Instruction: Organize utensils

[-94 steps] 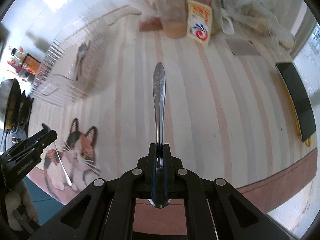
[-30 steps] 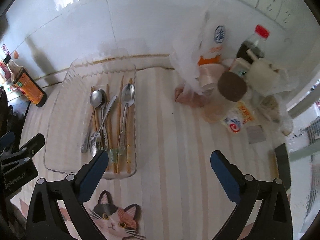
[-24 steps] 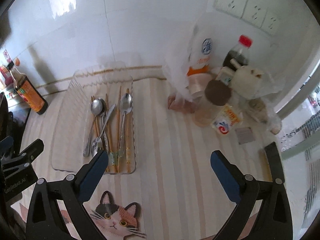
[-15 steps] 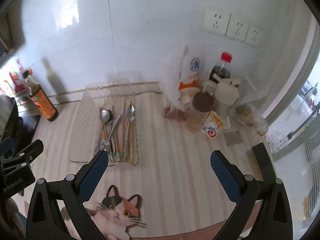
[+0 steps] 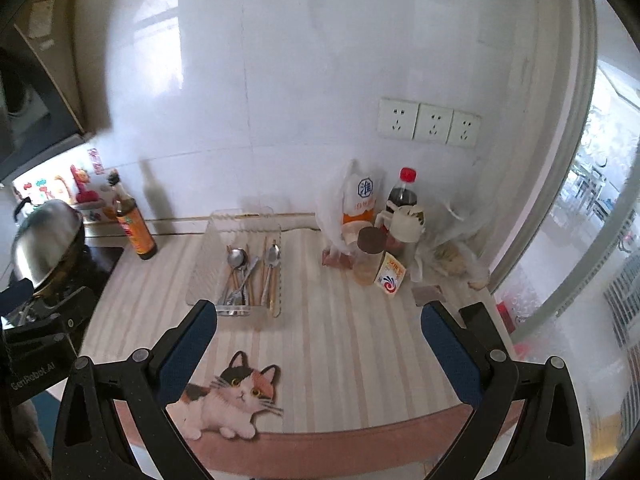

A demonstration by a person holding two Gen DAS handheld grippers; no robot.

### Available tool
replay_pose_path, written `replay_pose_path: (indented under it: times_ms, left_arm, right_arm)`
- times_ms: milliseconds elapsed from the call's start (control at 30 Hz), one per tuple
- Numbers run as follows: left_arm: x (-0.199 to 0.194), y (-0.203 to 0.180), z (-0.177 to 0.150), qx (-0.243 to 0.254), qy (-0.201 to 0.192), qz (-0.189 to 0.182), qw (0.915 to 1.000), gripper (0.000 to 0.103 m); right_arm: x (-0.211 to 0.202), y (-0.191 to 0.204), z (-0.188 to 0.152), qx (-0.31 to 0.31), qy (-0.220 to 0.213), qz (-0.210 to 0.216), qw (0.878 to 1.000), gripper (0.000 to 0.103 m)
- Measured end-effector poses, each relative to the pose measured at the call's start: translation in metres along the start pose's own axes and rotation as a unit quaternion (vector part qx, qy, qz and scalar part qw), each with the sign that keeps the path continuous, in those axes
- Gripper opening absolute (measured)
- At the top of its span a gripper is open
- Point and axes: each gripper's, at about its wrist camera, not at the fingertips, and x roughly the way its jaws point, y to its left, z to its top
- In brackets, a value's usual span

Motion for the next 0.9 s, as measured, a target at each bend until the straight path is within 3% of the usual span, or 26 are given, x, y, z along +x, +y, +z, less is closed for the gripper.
replay_pose_path:
  times_ms: [400, 900]
  left_arm:
    - [-0.065, 0.019, -0.011, -0.012, -0.021, 0.003, 0.9997, 0.103]
    - [-0.084, 0.020, -0.009, 0.011, 0.010, -0.010, 0.9998, 0.103]
  right_arm:
    - [-0.080, 0.006, -0.009, 0.005, -0.030, 0.007, 1.000, 0.103]
    - [-0.108, 0.022, -0.005, -0.003, -0.015, 0.009, 1.000, 0.103]
